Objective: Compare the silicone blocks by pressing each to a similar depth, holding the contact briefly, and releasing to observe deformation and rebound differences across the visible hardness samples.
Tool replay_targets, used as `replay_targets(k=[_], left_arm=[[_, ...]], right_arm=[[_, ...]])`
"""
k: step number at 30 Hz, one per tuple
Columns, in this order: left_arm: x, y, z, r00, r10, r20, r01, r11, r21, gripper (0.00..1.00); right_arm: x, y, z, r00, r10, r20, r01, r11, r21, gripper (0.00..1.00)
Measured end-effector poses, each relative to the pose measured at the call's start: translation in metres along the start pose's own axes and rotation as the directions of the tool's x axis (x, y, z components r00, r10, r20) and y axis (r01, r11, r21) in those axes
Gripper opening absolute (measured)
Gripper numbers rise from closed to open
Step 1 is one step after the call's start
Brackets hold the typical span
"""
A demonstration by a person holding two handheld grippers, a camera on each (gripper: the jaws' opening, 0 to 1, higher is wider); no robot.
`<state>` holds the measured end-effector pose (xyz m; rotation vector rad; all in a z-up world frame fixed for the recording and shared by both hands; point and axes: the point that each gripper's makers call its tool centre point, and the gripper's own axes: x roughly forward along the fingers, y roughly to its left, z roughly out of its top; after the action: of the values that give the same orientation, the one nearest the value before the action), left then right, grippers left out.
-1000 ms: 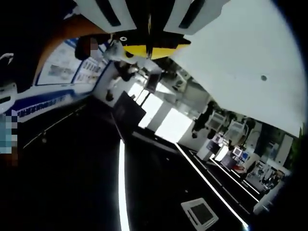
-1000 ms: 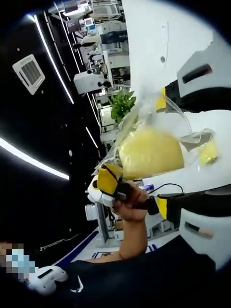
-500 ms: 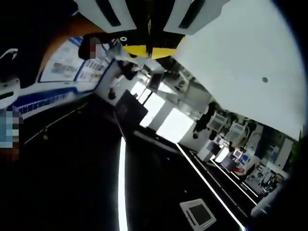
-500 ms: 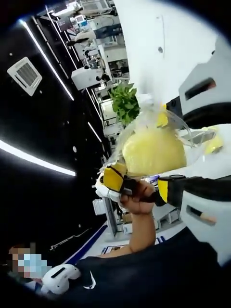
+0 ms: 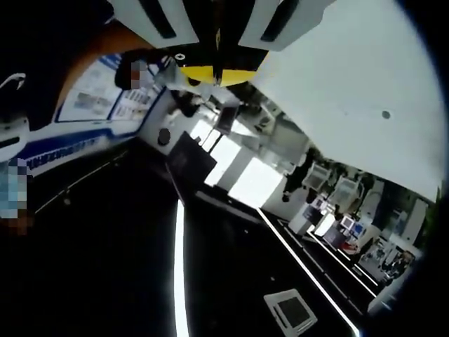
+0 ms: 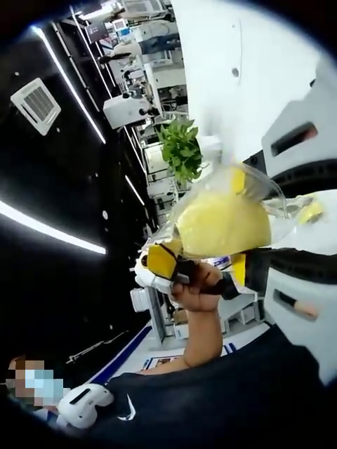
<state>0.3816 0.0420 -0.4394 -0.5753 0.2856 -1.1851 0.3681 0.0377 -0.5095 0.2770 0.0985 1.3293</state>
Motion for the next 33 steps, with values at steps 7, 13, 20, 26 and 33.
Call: replay_targets(k=[7, 13, 20, 26, 33], left_arm=[[-0.001, 0.003, 0.001, 1.000, 0.010, 0.011, -0.010, 1.000, -0.013, 0.00], [-0.001, 0.005, 0.002, 1.000, 0.021, 0.014, -0.021, 1.000, 0.003, 0.00], [-0.003, 0.006, 0.001, 0.999, 0.030, 0.014, -0.031, 0.997, 0.071, 0.00], [-0.004, 0.007, 0.002, 0.999, 0.033, 0.032, -0.038, 0.986, 0.161, 0.00], [-0.003, 0.010, -0.002, 0.999, 0.051, 0.005, -0.051, 0.976, 0.213, 0.00]], right_arm=[[0.001, -0.002, 0.001, 0.999, 0.001, -0.042, 0.001, 0.999, 0.035, 0.12], [0.001, -0.001, 0.001, 0.996, 0.011, -0.083, -0.003, 0.996, 0.086, 0.07], [0.000, 0.001, 0.000, 0.991, 0.017, -0.136, 0.000, 0.993, 0.122, 0.02], [0.001, 0.001, 0.000, 0.989, 0.016, -0.150, 0.000, 0.994, 0.112, 0.00], [-0.001, 0.001, -0.004, 0.987, 0.015, -0.162, 0.007, 0.991, 0.136, 0.00]])
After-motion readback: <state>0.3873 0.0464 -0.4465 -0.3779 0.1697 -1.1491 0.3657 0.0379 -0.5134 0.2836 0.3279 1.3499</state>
